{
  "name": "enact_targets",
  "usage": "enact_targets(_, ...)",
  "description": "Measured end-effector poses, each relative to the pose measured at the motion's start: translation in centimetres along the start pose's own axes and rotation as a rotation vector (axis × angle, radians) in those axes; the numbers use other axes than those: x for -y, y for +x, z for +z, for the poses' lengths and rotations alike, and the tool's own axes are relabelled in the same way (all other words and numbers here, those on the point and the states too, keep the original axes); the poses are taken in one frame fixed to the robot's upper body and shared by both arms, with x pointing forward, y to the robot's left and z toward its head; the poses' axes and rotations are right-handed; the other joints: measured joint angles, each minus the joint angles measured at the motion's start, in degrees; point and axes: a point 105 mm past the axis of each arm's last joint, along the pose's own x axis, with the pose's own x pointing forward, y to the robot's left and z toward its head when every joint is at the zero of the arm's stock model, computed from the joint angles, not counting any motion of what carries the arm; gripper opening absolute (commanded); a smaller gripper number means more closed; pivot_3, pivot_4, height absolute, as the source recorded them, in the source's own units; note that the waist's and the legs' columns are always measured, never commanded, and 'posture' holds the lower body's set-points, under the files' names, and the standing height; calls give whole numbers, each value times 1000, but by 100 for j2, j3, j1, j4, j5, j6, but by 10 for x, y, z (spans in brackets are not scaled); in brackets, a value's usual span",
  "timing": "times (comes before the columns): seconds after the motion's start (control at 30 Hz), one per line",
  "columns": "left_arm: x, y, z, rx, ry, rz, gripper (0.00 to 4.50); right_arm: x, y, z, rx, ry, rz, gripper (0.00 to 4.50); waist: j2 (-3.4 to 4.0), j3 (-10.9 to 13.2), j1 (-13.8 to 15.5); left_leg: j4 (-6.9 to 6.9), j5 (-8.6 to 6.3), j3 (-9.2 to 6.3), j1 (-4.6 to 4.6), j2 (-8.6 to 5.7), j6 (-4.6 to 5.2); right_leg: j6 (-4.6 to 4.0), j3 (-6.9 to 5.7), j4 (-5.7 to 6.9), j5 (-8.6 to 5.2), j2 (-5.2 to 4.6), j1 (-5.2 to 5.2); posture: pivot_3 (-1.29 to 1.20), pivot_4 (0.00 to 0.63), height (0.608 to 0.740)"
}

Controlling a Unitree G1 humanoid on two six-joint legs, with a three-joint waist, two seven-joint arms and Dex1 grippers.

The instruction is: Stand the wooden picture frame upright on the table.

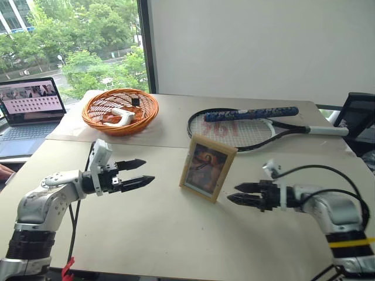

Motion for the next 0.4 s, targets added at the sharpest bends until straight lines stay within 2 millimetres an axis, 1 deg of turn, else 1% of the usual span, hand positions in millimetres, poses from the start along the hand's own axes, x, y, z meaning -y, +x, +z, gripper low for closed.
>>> enact_targets(0.07,-5,-1,-5,-9,38,58,4500,-7,-11,-1,41,-78,-45,4411,0,0,-9,-1,-1,0,1,0,1,2,1,0,-2,0,0,0,150,721)
enact_targets(0.13,-11,-4,-17,-51,75,136,4500,-12,-22,2,104,-218,-136,4411,0,-1,-23,0,-2,0,3,0,2,5,1,0,-5,0,1,0,150,721)
enact_targets(0.2,-13,-2,-29,-78,116,189,4500,-14,-28,4,150,-301,-237,4411,-1,-1,-21,6,-1,1,4,0,1,6,2,0,-5,-1,4,0,150,721)
enact_targets(0.3,-8,1,-52,-126,174,223,4500,-12,-35,-1,240,-304,-412,4411,-4,-7,-8,7,-1,1,7,0,0,3,4,-3,-3,-1,7,0,150,721)
enact_targets(0.37,-1,5,-71,-156,168,217,4500,-9,-37,-10,242,-274,-487,4411,-4,-7,0,5,0,5,6,0,0,0,8,-3,-1,-2,3,0,150,721)
enact_targets(0.4,2,8,-76,-158,164,213,4500,-8,-39,-12,238,-268,-508,4411,-4,-7,7,7,0,5,6,0,-1,-1,7,-3,0,-2,5,0,150,721)
